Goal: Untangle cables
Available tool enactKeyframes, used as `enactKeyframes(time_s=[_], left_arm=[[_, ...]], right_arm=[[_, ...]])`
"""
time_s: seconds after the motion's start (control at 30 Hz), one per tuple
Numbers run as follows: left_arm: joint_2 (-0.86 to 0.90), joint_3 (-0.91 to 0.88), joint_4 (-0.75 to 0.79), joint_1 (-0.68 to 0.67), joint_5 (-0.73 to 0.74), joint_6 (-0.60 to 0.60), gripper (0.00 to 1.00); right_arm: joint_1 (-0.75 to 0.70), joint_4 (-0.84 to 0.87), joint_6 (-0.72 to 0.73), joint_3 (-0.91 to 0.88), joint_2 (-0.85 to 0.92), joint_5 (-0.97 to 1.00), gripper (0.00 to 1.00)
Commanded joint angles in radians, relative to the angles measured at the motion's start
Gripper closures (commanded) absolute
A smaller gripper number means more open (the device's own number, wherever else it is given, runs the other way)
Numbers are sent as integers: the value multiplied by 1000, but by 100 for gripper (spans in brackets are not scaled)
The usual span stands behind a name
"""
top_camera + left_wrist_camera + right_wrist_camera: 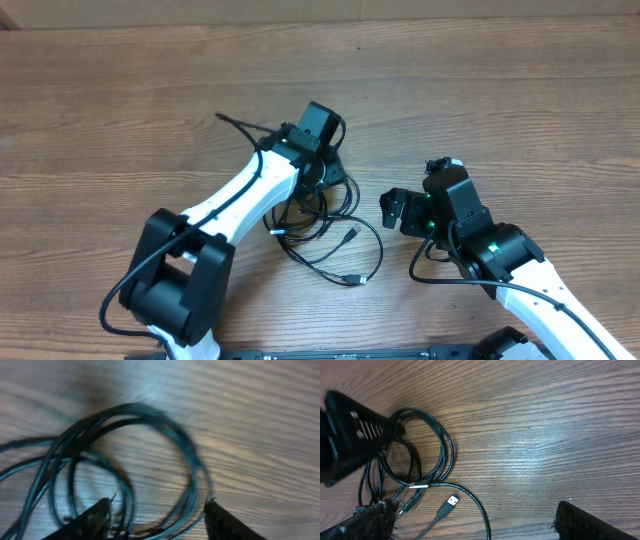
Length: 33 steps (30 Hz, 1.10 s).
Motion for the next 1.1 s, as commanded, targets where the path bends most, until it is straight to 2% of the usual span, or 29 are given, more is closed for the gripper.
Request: enactKeyframes(time_s=[0.0, 0.27, 0.4, 0.53, 0.77, 0.97, 1.07], left_arm=[[24, -2, -36, 4, -18, -100, 41], [24, -2, -116, 6, 16, -119, 38], [24, -2, -119, 7, 28, -118, 33], [23, 2, -119, 17, 29, -108, 33], [18, 39, -146, 59, 63, -25, 10], [-11, 75, -241, 66, 66, -24, 10], [-21, 75, -254, 66, 129, -34, 11]], right_arm=[[-3, 6, -2, 24, -7, 10, 0], [-3, 6, -2, 24, -7, 10, 0], [-3, 8, -2, 24, -7, 10, 0], [-3, 8, -2, 24, -7, 10, 0], [-3, 7, -2, 24, -7, 10, 0], [-3, 11, -2, 24, 14, 10, 0], [-3, 10, -2, 24, 27, 9, 0]])
